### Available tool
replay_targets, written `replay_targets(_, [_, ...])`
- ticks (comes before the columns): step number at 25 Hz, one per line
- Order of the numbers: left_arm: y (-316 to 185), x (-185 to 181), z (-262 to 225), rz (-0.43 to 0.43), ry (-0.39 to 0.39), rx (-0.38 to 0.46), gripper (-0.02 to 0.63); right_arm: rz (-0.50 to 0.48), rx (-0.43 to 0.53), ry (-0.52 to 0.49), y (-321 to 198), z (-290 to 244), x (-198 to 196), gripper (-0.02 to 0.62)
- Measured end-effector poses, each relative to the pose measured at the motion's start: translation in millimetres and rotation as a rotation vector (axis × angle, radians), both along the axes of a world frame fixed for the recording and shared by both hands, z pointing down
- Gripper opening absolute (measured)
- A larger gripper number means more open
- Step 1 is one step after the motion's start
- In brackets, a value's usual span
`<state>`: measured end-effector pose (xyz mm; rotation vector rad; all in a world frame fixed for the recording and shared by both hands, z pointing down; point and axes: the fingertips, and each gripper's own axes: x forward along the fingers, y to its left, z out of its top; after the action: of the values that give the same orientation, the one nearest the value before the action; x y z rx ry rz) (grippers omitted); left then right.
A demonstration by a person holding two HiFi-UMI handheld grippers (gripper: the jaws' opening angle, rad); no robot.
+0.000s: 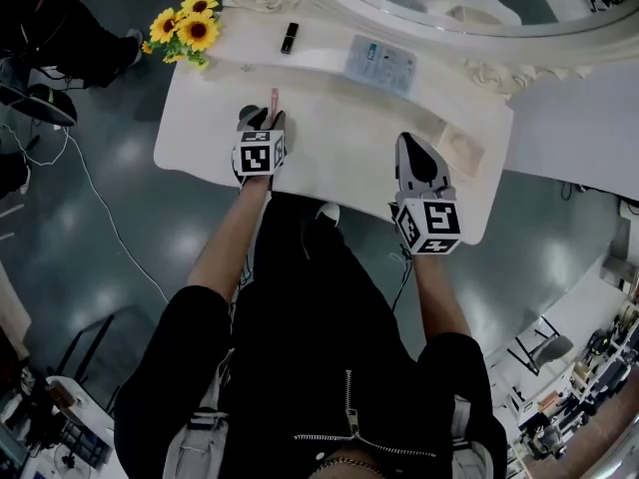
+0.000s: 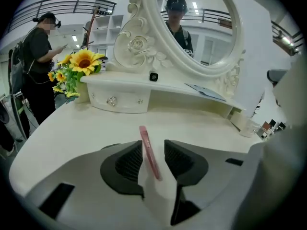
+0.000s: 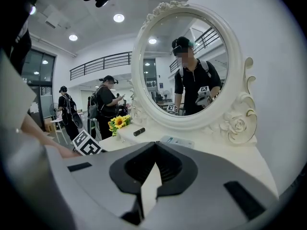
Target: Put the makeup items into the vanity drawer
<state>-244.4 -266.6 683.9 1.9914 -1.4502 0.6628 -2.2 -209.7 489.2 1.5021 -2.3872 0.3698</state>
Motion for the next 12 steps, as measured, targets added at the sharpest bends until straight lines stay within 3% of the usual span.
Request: replay_targets(12, [0,-6,19,-0.067,-0.068,-0.038,0.061,0.048,-0.035,-0.023,10,12,18,0.006])
